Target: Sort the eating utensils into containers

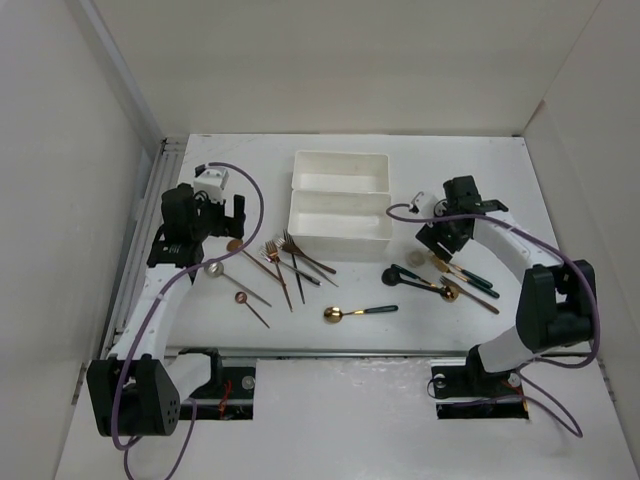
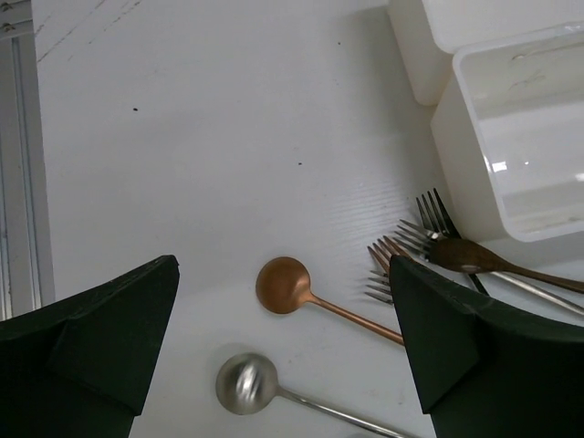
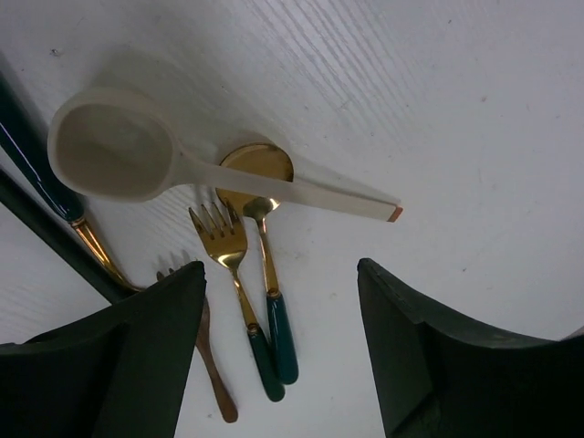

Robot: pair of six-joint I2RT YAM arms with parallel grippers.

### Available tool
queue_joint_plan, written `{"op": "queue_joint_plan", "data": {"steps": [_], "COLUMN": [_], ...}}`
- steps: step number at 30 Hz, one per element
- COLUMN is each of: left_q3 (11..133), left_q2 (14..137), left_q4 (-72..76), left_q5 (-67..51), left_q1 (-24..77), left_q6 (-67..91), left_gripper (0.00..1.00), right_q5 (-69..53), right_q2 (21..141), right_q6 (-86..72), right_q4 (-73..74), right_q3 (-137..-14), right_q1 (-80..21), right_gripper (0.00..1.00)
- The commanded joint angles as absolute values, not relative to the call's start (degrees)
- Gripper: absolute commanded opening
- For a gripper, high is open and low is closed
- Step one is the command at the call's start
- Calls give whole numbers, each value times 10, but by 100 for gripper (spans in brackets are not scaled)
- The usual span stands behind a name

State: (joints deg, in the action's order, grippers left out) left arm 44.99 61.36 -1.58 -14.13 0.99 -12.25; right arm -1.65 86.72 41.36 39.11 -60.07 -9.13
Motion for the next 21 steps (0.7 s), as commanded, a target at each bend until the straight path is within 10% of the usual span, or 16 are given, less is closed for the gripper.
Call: {"op": "queue_joint_plan", "data": {"steps": [1,11,17,21], "left_q3": [446,439,439,433], "left_q2": [595,590,590,590], "left_q4": [7,2,-26,-32], "left_q5": [-148,-125,-130,-105], "left_q1": [10,-2,-2,-7], "left_q6": [-77,-32,37,49], "left_gripper": [100,100,100,100], "right_q5": [-39,-17,-33,-33], "right_q2": [875,939,994,1022], "right_q6": [429,429,429,429], "right_q4": [352,292,293,316], "right_q3": [-595,-606,-638,-658], "right_q1": [-100,-143,-167,-172], "right_gripper": [73,65,21,10]}}
